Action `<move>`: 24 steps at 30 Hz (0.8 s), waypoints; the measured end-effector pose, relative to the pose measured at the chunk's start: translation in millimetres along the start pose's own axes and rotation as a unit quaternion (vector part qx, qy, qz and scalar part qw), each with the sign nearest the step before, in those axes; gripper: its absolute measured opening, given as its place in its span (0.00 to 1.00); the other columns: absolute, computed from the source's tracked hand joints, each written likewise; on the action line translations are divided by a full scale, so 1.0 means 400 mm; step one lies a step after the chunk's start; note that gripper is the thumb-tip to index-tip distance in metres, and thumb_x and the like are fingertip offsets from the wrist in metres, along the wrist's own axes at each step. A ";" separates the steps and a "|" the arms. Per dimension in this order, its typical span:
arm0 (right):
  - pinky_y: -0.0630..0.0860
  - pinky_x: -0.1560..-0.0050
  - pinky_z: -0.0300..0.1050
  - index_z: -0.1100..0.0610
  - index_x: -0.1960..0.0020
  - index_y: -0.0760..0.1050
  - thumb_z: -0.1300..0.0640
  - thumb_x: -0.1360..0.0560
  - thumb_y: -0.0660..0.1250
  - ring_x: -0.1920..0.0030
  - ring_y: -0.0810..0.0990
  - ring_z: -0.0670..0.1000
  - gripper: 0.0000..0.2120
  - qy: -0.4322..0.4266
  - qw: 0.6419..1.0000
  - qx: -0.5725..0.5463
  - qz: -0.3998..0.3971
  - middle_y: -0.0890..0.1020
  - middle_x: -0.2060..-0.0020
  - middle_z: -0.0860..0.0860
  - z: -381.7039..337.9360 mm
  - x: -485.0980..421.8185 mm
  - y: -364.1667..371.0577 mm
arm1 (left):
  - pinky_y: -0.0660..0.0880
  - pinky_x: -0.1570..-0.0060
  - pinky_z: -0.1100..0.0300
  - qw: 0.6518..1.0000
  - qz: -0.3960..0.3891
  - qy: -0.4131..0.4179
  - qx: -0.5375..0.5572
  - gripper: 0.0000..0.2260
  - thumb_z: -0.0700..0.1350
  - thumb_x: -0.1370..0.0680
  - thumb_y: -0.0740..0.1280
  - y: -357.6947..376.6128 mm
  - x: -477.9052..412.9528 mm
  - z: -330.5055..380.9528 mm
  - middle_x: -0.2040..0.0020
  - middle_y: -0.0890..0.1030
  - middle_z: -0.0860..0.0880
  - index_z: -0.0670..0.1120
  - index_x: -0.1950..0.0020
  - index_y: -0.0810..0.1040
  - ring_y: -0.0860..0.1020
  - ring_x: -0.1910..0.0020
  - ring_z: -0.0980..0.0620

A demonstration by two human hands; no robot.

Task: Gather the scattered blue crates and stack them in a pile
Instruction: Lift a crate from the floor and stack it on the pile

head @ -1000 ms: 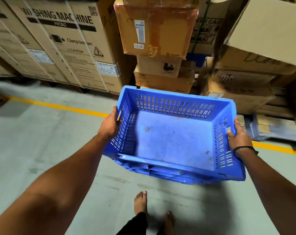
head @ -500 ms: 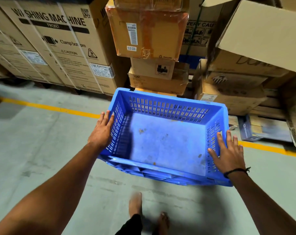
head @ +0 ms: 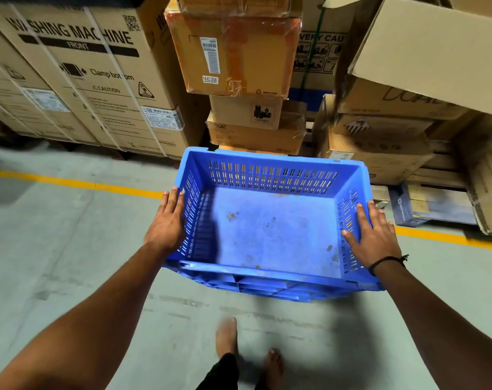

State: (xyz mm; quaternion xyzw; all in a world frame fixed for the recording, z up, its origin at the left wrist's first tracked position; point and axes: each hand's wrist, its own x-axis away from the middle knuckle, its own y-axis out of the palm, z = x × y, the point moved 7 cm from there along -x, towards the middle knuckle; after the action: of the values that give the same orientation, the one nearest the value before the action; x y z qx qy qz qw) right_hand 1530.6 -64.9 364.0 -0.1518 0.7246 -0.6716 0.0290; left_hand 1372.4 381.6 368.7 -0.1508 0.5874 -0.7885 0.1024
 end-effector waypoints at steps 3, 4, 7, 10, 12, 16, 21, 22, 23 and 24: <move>0.59 0.32 0.61 0.52 0.24 0.56 0.35 0.29 0.52 0.26 0.56 0.63 0.38 0.002 1.000 0.013 0.003 0.54 0.24 0.56 -0.004 0.006 0.001 | 0.46 0.25 0.53 1.000 0.004 0.002 0.011 0.28 0.37 0.21 0.56 -0.006 -0.026 -0.003 0.22 0.46 0.43 0.39 0.23 0.49 0.42 0.23 0.43; 0.59 0.31 0.61 0.51 0.24 0.56 0.35 0.28 0.53 0.26 0.56 0.62 0.37 0.003 1.000 0.019 0.001 0.53 0.24 0.56 -0.002 0.006 0.003 | 0.46 0.25 0.53 1.000 0.002 0.001 0.017 0.28 0.38 0.21 0.56 -0.006 -0.032 -0.002 0.22 0.46 0.43 0.39 0.23 0.49 0.42 0.23 0.43; 0.56 0.29 0.59 0.49 0.23 0.53 0.35 0.26 0.56 0.25 0.52 0.60 0.36 0.011 0.999 0.032 -0.018 0.49 0.23 0.54 0.003 0.002 0.014 | 0.46 0.25 0.51 1.000 -0.015 -0.010 0.014 0.27 0.41 0.19 0.55 -0.005 -0.035 -0.003 0.22 0.45 0.44 0.41 0.23 0.48 0.41 0.23 0.43; 0.54 0.28 0.59 0.46 0.23 0.50 0.31 0.27 0.50 0.24 0.50 0.59 0.36 0.002 0.998 0.054 -0.037 0.47 0.23 0.54 0.004 0.005 0.005 | 0.45 0.24 0.49 0.999 -0.020 -0.008 -0.040 0.29 0.48 0.19 0.56 -0.013 -0.020 0.005 0.22 0.45 0.44 0.42 0.23 0.47 0.42 0.23 0.43; 0.54 0.29 0.61 0.45 0.24 0.51 0.29 0.30 0.43 0.24 0.51 0.60 0.38 -0.020 0.996 0.083 -0.038 0.50 0.23 0.55 0.003 0.020 -0.005 | 0.45 0.25 0.49 0.998 -0.013 -0.010 -0.066 0.30 0.52 0.19 0.55 -0.014 0.012 0.012 0.22 0.46 0.44 0.44 0.23 0.46 0.44 0.23 0.46; 0.62 0.34 0.65 0.48 0.27 0.63 0.27 0.29 0.37 0.28 0.61 0.65 0.41 -0.057 0.997 0.050 -0.028 0.60 0.26 0.59 -0.005 0.099 0.006 | 0.44 0.26 0.52 0.997 -0.001 0.000 -0.077 0.32 0.59 0.22 0.47 0.008 0.085 0.022 0.22 0.51 0.44 0.42 0.23 0.50 0.47 0.23 0.47; 0.56 0.29 0.61 0.48 0.25 0.58 0.25 0.31 0.36 0.25 0.55 0.62 0.44 -0.038 0.999 0.018 -0.015 0.55 0.24 0.57 0.002 0.075 0.007 | 0.44 0.26 0.53 0.998 -0.006 -0.005 -0.059 0.31 0.58 0.20 0.49 0.008 0.052 0.025 0.22 0.49 0.44 0.40 0.23 0.49 0.46 0.23 0.48; 0.55 0.29 0.61 0.48 0.25 0.57 0.25 0.31 0.38 0.25 0.54 0.61 0.44 -0.041 0.999 0.017 -0.012 0.53 0.24 0.56 0.005 0.068 0.008 | 0.44 0.25 0.54 0.998 -0.005 -0.007 -0.061 0.31 0.57 0.19 0.50 0.007 0.051 0.029 0.22 0.48 0.44 0.40 0.23 0.49 0.45 0.23 0.48; 0.54 0.28 0.60 0.48 0.24 0.57 0.26 0.31 0.40 0.24 0.53 0.60 0.43 -0.044 0.999 0.019 -0.011 0.52 0.23 0.56 0.008 0.062 0.010 | 0.44 0.25 0.54 0.998 -0.006 -0.010 -0.064 0.31 0.57 0.19 0.51 0.008 0.056 0.031 0.22 0.48 0.44 0.40 0.23 0.48 0.45 0.23 0.48; 0.54 0.28 0.60 0.48 0.24 0.56 0.27 0.31 0.42 0.24 0.52 0.60 0.42 -0.046 0.999 0.019 -0.011 0.52 0.23 0.55 0.012 0.059 0.011 | 0.44 0.25 0.54 0.998 -0.011 -0.013 -0.068 0.32 0.58 0.20 0.51 0.010 0.064 0.035 0.22 0.47 0.44 0.40 0.23 0.47 0.45 0.23 0.48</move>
State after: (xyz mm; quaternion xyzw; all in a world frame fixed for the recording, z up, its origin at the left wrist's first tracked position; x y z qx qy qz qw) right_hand 1508.5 -75.4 363.0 -0.1901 0.7080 -0.6777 0.0582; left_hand 1353.3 359.1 371.8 -0.1743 0.6364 -0.7459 0.0909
